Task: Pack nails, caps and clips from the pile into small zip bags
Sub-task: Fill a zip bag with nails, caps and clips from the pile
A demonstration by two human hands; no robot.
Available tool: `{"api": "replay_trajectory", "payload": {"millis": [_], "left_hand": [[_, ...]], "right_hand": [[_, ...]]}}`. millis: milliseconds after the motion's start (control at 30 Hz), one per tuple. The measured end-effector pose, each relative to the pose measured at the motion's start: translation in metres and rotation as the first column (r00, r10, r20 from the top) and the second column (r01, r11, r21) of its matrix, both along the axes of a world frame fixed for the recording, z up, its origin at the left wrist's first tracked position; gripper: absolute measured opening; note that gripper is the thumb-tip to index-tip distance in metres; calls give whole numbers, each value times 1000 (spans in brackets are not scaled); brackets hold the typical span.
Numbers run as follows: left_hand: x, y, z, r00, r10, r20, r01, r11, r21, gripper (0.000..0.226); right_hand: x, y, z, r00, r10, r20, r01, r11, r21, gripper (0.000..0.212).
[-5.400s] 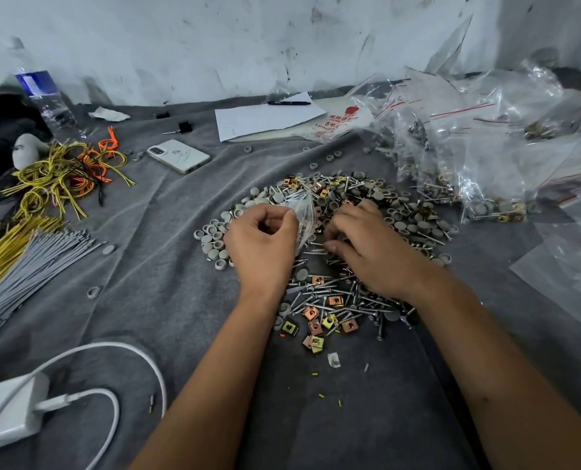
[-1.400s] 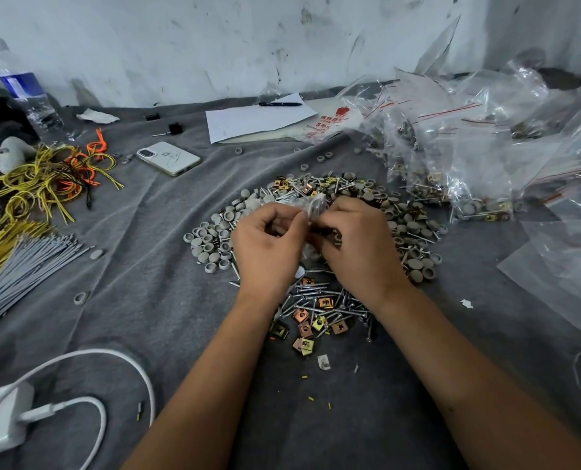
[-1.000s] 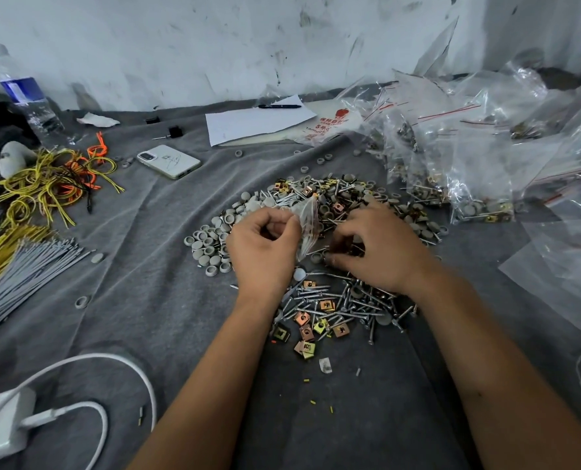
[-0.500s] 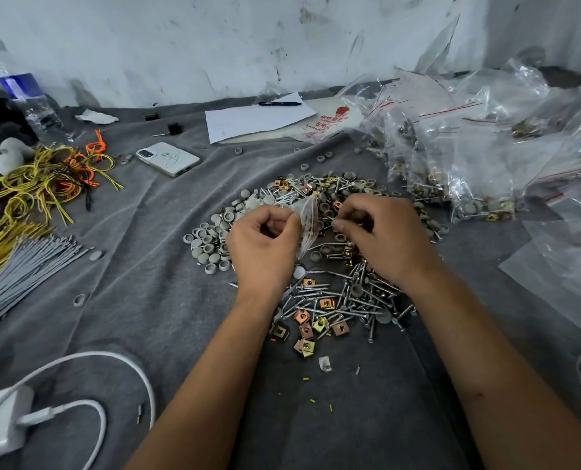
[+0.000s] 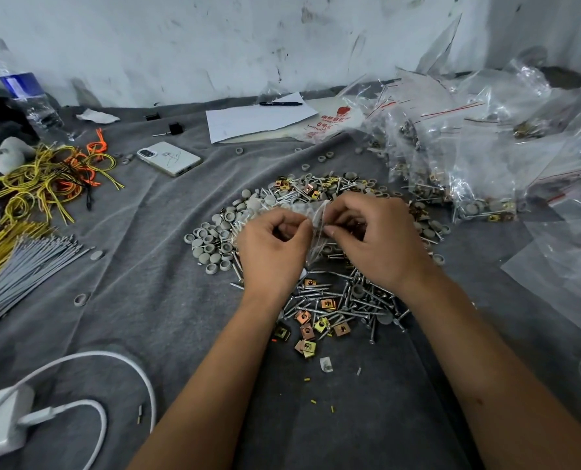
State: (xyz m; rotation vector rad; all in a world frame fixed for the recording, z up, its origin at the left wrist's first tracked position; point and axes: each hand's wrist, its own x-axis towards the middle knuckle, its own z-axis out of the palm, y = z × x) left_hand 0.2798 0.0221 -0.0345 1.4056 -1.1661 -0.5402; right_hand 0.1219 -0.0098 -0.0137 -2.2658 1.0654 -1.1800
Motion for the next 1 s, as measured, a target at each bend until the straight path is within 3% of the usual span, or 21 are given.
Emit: {"api": "replay_trajectory", "payload": {"millis": [267,400,533,700,767,900,1000], "left_hand": [[-1,2,2,999,0,-43,0,1000,3,18],[-1,3,3,995,11,-96,-12,1000,-2,19],[0,4,7,991,51,-124,-56,998,-40,13],[0,4,9,991,61,-120,-69,996,-63,12],[0,3,7,991,77,-111,-84,995,-53,14],[5,0,4,980,141,-138,-147,989,-36,20],[5,0,3,976,160,-147,-165,986,-27,20]], "right_hand": [[1,0,-1,996,37,-84,-36,999,5,18],[4,2,-4,973,28,-229,-36,999,-28,17],[11,7,-6,923,80,-375,-70,997,41,29],[17,11,-7,861,37,-507,-51,999,-14,41],[17,11,-8,878,20,-477,-34,999,-22,39],[10,5,-7,969,-74,-237,60,996,-67,24],[1,-4,-9,965,-186,-183,177,982,-63,15]]}}
